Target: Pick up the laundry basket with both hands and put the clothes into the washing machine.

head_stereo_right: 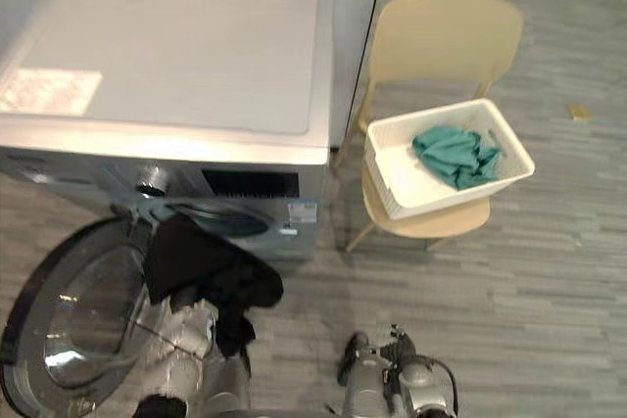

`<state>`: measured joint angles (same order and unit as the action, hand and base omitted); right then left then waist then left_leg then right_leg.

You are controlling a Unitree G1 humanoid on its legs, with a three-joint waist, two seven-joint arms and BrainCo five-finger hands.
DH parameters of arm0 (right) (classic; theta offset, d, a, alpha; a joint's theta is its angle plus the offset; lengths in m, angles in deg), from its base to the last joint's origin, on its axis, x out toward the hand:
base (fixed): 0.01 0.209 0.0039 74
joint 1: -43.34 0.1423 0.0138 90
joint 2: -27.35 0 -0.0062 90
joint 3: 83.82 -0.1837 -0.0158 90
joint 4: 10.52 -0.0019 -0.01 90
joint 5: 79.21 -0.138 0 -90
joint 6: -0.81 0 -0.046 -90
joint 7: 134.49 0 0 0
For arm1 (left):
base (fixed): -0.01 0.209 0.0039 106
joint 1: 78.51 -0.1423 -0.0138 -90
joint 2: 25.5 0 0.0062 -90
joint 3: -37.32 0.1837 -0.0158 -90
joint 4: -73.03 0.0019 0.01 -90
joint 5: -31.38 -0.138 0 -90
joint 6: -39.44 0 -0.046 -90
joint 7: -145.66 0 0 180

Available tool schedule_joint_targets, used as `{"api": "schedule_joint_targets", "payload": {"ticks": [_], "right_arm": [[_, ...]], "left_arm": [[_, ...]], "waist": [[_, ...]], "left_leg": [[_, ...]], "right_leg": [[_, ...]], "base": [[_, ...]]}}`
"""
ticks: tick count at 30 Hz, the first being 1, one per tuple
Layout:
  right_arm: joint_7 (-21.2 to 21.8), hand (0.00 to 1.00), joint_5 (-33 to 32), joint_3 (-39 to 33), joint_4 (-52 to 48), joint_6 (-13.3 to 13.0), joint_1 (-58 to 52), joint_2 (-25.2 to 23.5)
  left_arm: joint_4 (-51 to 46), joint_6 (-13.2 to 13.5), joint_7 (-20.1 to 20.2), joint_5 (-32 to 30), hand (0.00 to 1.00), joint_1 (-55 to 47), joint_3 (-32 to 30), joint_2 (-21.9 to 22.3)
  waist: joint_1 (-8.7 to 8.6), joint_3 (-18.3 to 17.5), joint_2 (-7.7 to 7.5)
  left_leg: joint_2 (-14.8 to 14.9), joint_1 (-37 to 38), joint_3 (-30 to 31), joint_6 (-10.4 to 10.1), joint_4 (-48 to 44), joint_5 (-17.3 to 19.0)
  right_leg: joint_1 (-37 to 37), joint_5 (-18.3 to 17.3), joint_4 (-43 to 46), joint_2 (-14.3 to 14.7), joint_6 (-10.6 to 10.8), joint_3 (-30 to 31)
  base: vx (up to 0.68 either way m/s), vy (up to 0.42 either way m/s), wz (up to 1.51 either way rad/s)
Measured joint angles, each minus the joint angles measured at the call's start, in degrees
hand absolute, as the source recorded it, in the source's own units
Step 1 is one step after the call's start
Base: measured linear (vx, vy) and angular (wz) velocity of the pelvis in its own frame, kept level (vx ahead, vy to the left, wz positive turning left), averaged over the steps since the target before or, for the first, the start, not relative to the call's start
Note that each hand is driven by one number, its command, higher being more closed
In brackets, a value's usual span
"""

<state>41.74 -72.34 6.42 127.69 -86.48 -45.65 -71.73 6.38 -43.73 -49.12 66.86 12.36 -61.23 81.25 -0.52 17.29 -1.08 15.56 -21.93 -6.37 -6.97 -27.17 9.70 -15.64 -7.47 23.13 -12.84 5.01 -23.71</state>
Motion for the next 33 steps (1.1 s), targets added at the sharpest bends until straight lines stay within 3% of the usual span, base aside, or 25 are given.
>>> {"api": "schedule_joint_targets", "payload": {"ticks": [1,4,8,11,14,20,26,33], "right_arm": [[-0.53,0.00,-0.04,2.04,-2.85,0.03,0.31,-0.91],[-1.17,0.00,0.03,4.59,-13.52,-0.01,-0.30,-3.23],[-2.79,0.00,0.53,8.22,-23.42,-0.59,2.98,-4.90],[-4.11,0.00,2.09,10.87,-27.38,-1.06,3.27,-6.78],[-5.06,0.00,5.06,13.30,-29.22,-0.66,3.05,-7.12],[-6.43,0.00,6.75,13.53,-35.67,0.18,3.10,-7.21],[-10.01,0.00,6.79,11.05,-49.03,-0.47,3.02,-7.80],[-9.98,0.00,6.76,11.94,-57.83,-4.52,-0.74,-7.88]], "left_arm": [[-0.55,1.00,-1.55,0.52,1.00,1.92,-1.75,-0.90],[-2.99,2.38,-4.62,2.86,1.00,7.13,-4.75,-1.83],[-3.51,3.94,-6.65,3.44,1.00,13.39,-5.66,-0.78],[-3.44,4.94,-7.95,4.36,1.00,17.11,-5.72,0.32],[-3.30,4.96,-9.45,5.42,1.00,19.80,-5.82,2.64],[-2.43,4.98,-11.85,6.63,1.00,24.47,-9.17,3.09],[-0.91,5.10,-14.05,6.64,1.00,35.62,-13.21,-2.24],[-1.07,7.04,-16.33,8.48,1.00,45.14,-14.78,-11.27]], "waist": [[0.17,1.82,-3.08],[0.71,6.78,-5.13],[1.33,9.05,-3.86],[1.23,10.86,-4.16],[1.28,11.65,-4.35],[1.30,12.60,-5.49],[1.10,13.10,-6.40],[0.42,13.10,-6.47]], "left_leg": [[-0.73,-0.54,-1.96,0.46,-0.51,-0.14],[-0.23,-5.56,-2.46,0.93,-6.90,0.31],[2.32,-14.61,-2.22,1.16,-17.94,5.51],[3.85,-18.13,-1.75,1.23,-22.38,8.55],[4.48,-23.28,-0.69,1.65,-25.96,9.46],[5.35,-32.98,1.51,1.77,-30.85,9.52],[5.64,-44.54,4.74,1.92,-36.59,9.57],[6.17,-53.93,7.12,1.92,-40.75,9.53]], "right_leg": [[-3.28,-0.79,3.01,-1.30,0.48,2.09],[-8.37,-1.23,7.16,-2.20,-0.15,4.03],[-18.77,-5.11,17.48,-2.47,-0.38,7.19],[-22.93,-6.99,22.77,-2.33,-0.51,8.19],[-27.37,-7.83,26.33,-2.75,-0.79,8.18],[-35.95,-8.20,30.93,-3.10,-1.38,8.21],[-45.60,-8.32,35.91,-3.28,-1.64,8.26],[-53.51,-8.39,39.46,-3.23,-2.21,7.84]], "base": [[0.00,0.101,-0.50],[-0.02,0.049,-0.26],[-0.09,0.036,-0.35],[-0.12,0.005,-0.18],[-0.11,-0.031,0.00],[-0.06,-0.039,-0.02],[-0.07,-0.047,-0.04],[-0.07,-0.036,-0.07]]}}
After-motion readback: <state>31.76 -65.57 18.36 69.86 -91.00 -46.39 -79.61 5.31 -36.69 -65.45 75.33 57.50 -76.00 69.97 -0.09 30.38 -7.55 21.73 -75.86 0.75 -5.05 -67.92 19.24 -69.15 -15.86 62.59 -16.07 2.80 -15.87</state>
